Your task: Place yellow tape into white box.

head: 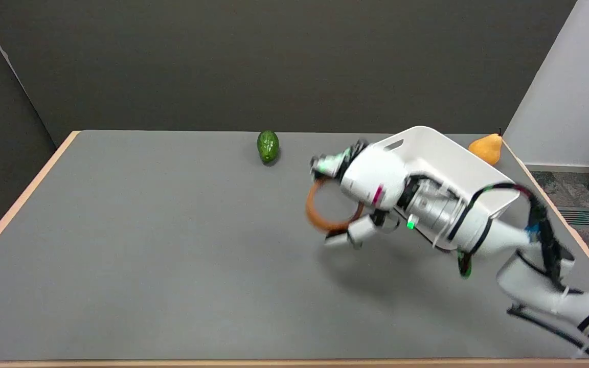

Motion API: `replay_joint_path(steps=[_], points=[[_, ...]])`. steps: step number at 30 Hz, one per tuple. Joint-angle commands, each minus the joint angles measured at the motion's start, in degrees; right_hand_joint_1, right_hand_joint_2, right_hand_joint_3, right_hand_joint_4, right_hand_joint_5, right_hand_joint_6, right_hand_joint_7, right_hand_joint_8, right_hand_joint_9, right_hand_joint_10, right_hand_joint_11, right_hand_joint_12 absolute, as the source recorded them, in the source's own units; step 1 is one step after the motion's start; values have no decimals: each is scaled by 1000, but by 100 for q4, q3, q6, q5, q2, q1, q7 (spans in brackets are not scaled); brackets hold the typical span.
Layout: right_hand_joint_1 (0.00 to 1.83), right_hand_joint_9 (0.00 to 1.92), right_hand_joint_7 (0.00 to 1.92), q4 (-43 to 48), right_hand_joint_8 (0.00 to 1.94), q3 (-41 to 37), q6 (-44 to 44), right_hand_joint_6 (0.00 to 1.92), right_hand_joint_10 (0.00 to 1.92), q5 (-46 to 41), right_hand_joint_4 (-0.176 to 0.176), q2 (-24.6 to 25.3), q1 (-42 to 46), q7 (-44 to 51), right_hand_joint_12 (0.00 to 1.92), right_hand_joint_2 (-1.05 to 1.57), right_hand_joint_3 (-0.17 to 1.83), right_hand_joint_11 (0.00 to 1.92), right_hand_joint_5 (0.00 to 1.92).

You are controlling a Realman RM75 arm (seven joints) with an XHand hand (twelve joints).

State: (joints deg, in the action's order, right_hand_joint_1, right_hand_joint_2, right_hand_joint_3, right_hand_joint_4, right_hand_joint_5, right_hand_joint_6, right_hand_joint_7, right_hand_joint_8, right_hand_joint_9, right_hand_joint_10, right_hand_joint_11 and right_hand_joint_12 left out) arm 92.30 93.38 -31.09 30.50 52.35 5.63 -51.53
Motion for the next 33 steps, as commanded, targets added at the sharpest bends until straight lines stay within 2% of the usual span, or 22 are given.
replay_joint_path(steps=[1,7,13,20,27,33], points=[[1186,885,910,-221,1268,-1408,1346,1579,1469,0,-93,-381,-1439,179,1921,1005,485,956,628],[1194,885,926,-1370,1275,-1262,1977,1561,1481,-12,-103,-667,-2152,146,1921,981,520,956,636],[1193,885,925,-2354,1275,-1167,2408,1563,1479,-39,-99,-867,-2139,31,1921,980,523,958,638],[1197,884,932,-1650,1285,-1430,2410,1550,1478,-47,-108,-584,-656,17,1921,970,539,956,640],[1196,881,929,-1550,1300,-1629,2331,1544,1470,-47,-109,-150,-123,2,1921,972,540,953,638],[1196,884,930,-748,1300,-1919,2250,1544,1462,-47,-106,67,474,42,1921,967,548,965,641]])
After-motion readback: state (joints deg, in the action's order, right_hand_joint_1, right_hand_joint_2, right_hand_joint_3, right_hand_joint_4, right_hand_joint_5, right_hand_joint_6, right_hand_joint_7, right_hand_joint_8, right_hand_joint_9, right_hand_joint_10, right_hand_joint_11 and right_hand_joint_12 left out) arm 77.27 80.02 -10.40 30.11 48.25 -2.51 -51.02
